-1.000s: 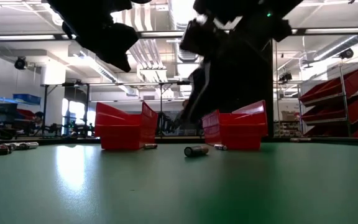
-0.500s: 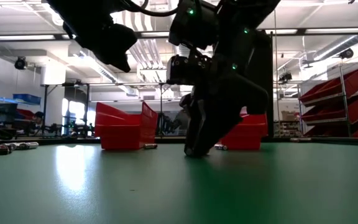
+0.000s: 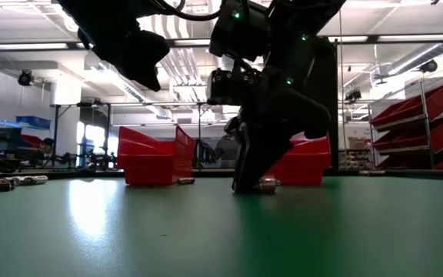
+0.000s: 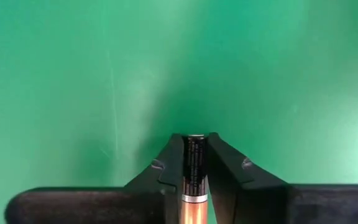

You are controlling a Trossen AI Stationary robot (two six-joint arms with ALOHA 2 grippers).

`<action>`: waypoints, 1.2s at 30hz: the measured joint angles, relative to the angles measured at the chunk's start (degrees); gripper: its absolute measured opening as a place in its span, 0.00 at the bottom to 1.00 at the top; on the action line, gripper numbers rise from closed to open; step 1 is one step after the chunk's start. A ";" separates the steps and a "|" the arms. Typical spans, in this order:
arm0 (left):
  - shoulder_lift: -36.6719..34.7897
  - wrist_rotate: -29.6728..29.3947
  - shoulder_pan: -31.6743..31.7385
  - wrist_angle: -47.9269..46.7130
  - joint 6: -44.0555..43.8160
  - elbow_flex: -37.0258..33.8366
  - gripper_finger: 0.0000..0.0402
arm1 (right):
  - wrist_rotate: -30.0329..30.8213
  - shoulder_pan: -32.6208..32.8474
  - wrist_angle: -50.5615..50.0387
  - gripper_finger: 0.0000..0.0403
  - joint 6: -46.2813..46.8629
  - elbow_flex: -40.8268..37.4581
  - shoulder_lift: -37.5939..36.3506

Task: Sort batteries
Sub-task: Put the black battery into the right red bin, then put the silver battery into the left red bin

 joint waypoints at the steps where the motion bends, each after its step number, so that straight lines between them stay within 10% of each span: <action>1: 0.00 0.02 -0.08 0.04 -0.10 0.00 0.45 | 0.40 0.00 -0.87 0.09 0.00 0.26 -0.62; 17: -0.02 -4.71 -0.30 0.72 -0.09 -2.64 0.45 | 18.71 -5.88 -9.24 0.10 -1.95 -0.10 -30.02; 36: 0.00 -2.47 -0.13 9.30 1.50 -1.84 0.45 | 23.17 -9.07 2.76 0.42 5.25 -17.67 -39.05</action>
